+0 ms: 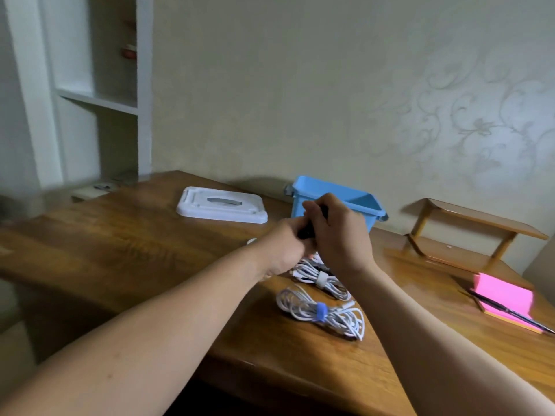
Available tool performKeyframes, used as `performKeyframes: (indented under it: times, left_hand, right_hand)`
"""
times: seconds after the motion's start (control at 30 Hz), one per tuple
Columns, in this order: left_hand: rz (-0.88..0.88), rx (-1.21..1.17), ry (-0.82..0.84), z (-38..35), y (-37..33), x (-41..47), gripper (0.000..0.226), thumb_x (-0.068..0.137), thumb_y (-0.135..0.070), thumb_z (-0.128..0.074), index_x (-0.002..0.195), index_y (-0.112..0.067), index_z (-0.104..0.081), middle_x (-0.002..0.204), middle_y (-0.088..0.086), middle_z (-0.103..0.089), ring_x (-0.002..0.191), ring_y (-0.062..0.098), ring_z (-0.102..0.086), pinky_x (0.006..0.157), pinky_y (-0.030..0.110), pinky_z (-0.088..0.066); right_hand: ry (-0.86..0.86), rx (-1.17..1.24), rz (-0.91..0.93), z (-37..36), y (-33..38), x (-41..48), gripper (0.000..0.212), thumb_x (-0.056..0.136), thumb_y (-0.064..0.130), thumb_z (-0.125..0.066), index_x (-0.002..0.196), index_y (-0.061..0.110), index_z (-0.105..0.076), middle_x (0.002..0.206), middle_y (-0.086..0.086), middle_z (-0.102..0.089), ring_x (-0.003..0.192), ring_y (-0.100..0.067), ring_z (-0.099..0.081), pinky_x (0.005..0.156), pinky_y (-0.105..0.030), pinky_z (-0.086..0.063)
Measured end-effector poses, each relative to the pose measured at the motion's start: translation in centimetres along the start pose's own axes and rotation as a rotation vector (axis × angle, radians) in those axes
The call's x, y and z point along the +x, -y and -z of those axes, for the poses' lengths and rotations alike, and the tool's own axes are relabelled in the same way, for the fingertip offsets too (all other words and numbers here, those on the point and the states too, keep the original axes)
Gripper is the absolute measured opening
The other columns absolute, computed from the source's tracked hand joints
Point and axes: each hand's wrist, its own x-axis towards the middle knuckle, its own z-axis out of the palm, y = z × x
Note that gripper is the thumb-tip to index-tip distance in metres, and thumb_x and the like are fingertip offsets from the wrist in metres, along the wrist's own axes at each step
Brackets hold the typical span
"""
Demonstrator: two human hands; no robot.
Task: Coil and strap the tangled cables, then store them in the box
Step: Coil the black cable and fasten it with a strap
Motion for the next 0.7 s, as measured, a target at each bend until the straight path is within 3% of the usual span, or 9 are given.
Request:
performKeyframes:
  times: [0.1, 0.2, 0.27, 0.4, 0.5, 0.57, 0.63, 0.7]
  left_hand:
    - [0.019, -0.040, -0.005, 2.2, 1.3, -0.3, 0.008, 0.111, -0.016, -0.057, 0.114, -0.018, -0.064, 0.072, 0.004, -0.064, 0.063, 0.021, -0.057, 0.056, 0.028, -0.047]
    - [0.090, -0.038, -0.187, 5.1, 3.2, -0.5, 0.018, 0.113, -0.035, -0.049, 0.103, -0.025, -0.061, 0.060, -0.013, -0.054, 0.055, 0.010, -0.048, 0.060, 0.028, -0.039]
    - [0.156, -0.078, -0.367, 7.7, 5.3, -0.1, 0.023, 0.112, -0.039, -0.048, 0.111, -0.023, -0.065, 0.069, -0.010, -0.056, 0.065, 0.013, -0.052, 0.072, 0.034, -0.042]
    - [0.210, -0.191, -0.477, 9.6, 8.0, -0.3, 0.027, 0.107, -0.043, -0.057, 0.094, -0.020, -0.055, 0.063, -0.007, -0.045, 0.054, 0.014, -0.042, 0.053, 0.030, -0.032]
    - [0.204, -0.235, -0.456, 9.3, 8.1, -0.4, 0.028, 0.110, -0.041, -0.053, 0.091, -0.020, -0.048, 0.062, -0.008, -0.039, 0.052, 0.013, -0.035, 0.049, 0.028, -0.027]
    - [0.199, -0.268, -0.483, 9.4, 7.9, -0.5, 0.029, 0.113, -0.038, -0.049, 0.094, -0.017, -0.051, 0.063, -0.006, -0.043, 0.053, 0.013, -0.037, 0.047, 0.027, -0.029]
    - [0.184, -0.280, -0.515, 9.5, 7.4, -0.5, 0.030, 0.114, -0.035, -0.048, 0.102, -0.011, -0.061, 0.066, -0.003, -0.051, 0.056, 0.014, -0.044, 0.046, 0.027, -0.033]
    - [0.165, -0.322, -0.459, 9.0, 6.2, -0.3, 0.030, 0.114, -0.032, -0.049, 0.110, -0.009, -0.067, 0.066, 0.000, -0.050, 0.056, 0.014, -0.045, 0.045, 0.026, -0.033]
  right_hand:
    - [0.094, 0.054, -0.063, -2.3, 1.6, 1.1, 0.035, 0.107, 0.051, -0.054, 0.095, 0.019, -0.062, 0.080, 0.003, -0.070, 0.081, -0.022, -0.065, 0.069, -0.039, -0.050]
    - [0.213, 0.193, -0.175, -4.5, 2.5, 2.2, 0.042, 0.108, 0.058, -0.045, 0.104, 0.019, -0.060, 0.089, 0.005, -0.067, 0.090, -0.021, -0.064, 0.071, -0.037, -0.044]
    - [0.299, 0.053, -0.147, -6.4, 1.9, 2.8, 0.038, 0.110, 0.052, -0.046, 0.105, 0.017, -0.062, 0.095, -0.001, -0.068, 0.091, -0.025, -0.063, 0.073, -0.038, -0.045]
    - [0.699, -0.424, 0.006, -10.2, 1.8, 2.8, 0.037, 0.103, 0.052, -0.057, 0.097, 0.020, -0.073, 0.093, 0.001, -0.073, 0.083, -0.019, -0.067, 0.077, -0.039, -0.056]
    - [0.724, -0.529, 0.029, -11.6, 1.9, 2.4, 0.024, 0.103, 0.043, -0.059, 0.095, 0.023, -0.070, 0.091, 0.003, -0.071, 0.086, -0.022, -0.066, 0.091, -0.045, -0.052]
    - [0.644, -0.393, 0.007, -11.2, 1.8, 2.5, 0.014, 0.105, 0.034, -0.058, 0.100, 0.026, -0.068, 0.095, 0.005, -0.072, 0.090, -0.021, -0.067, 0.096, -0.047, -0.053]
    - [0.536, -0.067, -0.079, -9.3, 1.6, 2.7, 0.010, 0.108, 0.027, -0.056, 0.103, 0.024, -0.064, 0.090, 0.006, -0.075, 0.083, -0.015, -0.071, 0.082, -0.038, -0.060]
    - [0.411, 0.249, -0.162, -6.4, 1.1, 3.0, 0.008, 0.109, 0.021, -0.055, 0.104, 0.020, -0.062, 0.080, 0.004, -0.075, 0.068, -0.013, -0.071, 0.064, -0.027, -0.058]
